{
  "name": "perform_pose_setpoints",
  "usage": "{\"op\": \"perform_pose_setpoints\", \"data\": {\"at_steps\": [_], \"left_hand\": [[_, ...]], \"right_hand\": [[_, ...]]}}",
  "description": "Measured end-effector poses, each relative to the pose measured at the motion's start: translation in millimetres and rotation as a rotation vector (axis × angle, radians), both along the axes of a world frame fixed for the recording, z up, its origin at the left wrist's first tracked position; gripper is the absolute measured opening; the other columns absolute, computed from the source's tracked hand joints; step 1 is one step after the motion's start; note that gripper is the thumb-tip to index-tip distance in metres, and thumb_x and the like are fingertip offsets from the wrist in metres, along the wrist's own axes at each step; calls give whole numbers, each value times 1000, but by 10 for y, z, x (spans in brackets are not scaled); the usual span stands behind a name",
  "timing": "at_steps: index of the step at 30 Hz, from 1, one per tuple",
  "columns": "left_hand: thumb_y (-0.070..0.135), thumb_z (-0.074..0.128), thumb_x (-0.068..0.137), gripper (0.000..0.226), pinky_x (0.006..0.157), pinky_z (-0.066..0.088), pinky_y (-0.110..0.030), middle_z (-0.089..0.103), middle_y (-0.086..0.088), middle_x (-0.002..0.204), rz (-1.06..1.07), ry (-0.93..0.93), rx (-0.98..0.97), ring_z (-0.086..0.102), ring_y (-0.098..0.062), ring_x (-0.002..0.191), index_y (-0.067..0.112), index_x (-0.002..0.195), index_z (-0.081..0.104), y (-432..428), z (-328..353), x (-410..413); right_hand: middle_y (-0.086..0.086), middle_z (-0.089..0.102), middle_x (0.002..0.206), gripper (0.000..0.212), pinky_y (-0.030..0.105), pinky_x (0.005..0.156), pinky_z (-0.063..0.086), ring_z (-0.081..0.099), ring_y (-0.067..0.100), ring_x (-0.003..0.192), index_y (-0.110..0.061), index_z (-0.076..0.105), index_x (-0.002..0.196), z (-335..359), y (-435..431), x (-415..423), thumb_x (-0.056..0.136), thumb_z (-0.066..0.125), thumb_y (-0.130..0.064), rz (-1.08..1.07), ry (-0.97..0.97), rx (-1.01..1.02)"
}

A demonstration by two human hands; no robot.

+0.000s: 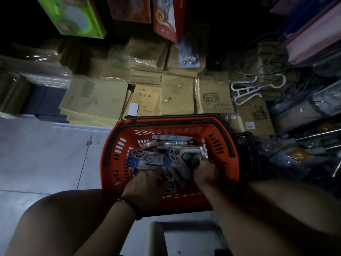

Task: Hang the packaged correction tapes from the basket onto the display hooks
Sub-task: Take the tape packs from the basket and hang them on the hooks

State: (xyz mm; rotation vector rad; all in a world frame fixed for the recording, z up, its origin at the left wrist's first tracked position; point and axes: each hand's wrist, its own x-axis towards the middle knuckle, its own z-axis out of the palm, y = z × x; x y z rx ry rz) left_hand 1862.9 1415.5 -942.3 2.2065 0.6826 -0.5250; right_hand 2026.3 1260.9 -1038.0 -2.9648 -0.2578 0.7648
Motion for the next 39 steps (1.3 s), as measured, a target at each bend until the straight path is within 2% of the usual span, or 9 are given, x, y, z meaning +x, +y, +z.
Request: {"op": "perform_pose_setpoints", "data": {"at_steps": [8, 13, 16, 18, 20, 23, 28, 33, 39], "left_hand": [[34, 60, 102, 15, 87, 64, -40, 76, 3, 112, 26, -44, -28, 73, -16, 98, 26, 112, 68, 69, 86, 9], [42, 70, 94, 28, 93, 59, -39, 74, 1, 120, 206, -162, -65, 71, -20, 109, 27, 117, 66, 21, 220, -23], [67, 83, 70, 88, 107, 55, -46, 47, 1, 150, 342, -277, -174, 56, -23, 132, 38, 144, 44, -32, 362, -82], [74, 85, 58, 130, 122, 37, -58, 13, -3, 171, 219, -299, 33, 19, -33, 158, 38, 161, 13, -77, 421, -106], [76, 79, 58, 143, 128, 21, -62, -14, -5, 175, 60, -348, 246, -14, -35, 162, 37, 164, -9, -163, 456, -106], [61, 81, 73, 134, 125, 20, -64, -31, -4, 171, 34, -341, 288, -7, -44, 160, 47, 161, -18, -302, 530, -102], [65, 65, 83, 104, 122, 35, -59, 7, 0, 176, 76, -450, 182, 19, -32, 159, 53, 163, -2, -198, 659, -204], [68, 48, 99, 57, 120, 43, -42, 56, 8, 155, 258, -551, -160, 51, -8, 144, 54, 154, 38, -200, 840, -294], [53, 77, 88, 50, 102, 56, -59, 80, -8, 117, 742, -583, -671, 75, -30, 113, 17, 122, 74, -137, 1349, -254]], "right_hand": [[16, 57, 127, 45, 43, 89, 54, 62, 37, 115, -16, 51, 144, 784, -123, -223, 99, 52, -22, -9, -181, 180], [16, 65, 123, 34, 36, 84, 42, 63, 35, 110, -12, 63, 132, 1320, -153, -387, 103, 51, -23, 9, -354, 442], [14, 71, 116, 25, 13, 80, 39, 64, 18, 102, -6, 68, 120, 1574, -173, -451, 101, 54, -14, -4, -335, 783], [9, 74, 110, 22, 0, 75, 36, 59, -6, 88, -5, 70, 113, 1774, -159, -526, 100, 53, -11, -12, -267, 948], [1, 72, 100, 25, 4, 71, 39, 59, -9, 82, -7, 69, 108, 1853, -141, -601, 98, 49, -19, -27, -186, 1046], [-8, 73, 105, 29, 30, 79, 53, 67, 7, 95, -19, 69, 112, 1888, -91, -694, 99, 46, -32, -49, -99, 1136], [-4, 77, 114, 39, 37, 91, 56, 71, 13, 109, -23, 73, 117, 2032, -16, -723, 101, 47, -47, -241, 136, 1284], [-8, 75, 90, 27, 8, 74, 46, 66, -13, 85, -8, 73, 96, 2407, -81, -643, 107, 54, -23, -230, -30, 1329], [-6, 49, 67, 34, 16, 57, 40, 48, 3, 61, -8, 46, 78, 2655, -129, -508, 79, 80, -3, -50, 78, 1307]]}}
